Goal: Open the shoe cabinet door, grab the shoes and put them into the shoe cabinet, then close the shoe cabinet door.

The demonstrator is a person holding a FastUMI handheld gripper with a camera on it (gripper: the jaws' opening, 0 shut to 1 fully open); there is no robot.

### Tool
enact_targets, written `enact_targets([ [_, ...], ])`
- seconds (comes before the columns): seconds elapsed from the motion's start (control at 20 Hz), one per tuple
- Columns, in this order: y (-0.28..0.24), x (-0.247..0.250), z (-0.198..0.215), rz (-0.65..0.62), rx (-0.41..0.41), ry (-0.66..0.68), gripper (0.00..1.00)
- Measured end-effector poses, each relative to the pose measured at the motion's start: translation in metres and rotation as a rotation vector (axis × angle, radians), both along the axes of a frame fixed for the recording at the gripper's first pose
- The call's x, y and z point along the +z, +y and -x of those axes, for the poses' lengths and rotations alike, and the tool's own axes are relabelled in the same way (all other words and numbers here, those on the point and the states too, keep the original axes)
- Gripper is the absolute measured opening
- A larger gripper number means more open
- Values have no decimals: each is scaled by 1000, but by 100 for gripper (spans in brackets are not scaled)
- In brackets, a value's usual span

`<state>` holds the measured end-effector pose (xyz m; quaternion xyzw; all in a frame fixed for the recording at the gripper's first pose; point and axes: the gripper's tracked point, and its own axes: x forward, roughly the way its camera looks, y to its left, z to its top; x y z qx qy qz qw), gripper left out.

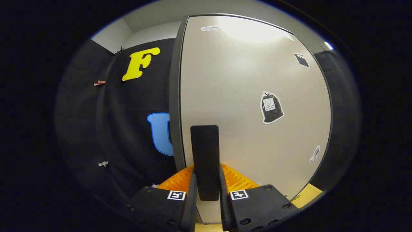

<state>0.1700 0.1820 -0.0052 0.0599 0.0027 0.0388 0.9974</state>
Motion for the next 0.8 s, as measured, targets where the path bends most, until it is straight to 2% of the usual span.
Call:
enact_targets([
  [0.1, 0, -1, -3, 18, 20, -3, 29],
  [0.15, 1, -2, -1, 3, 36, -8, 22],
  [0.5, 1, 5, 30, -31, 148, -19, 22],
  [0.8, -15, 10, 87, -27, 202, -41, 22],
])
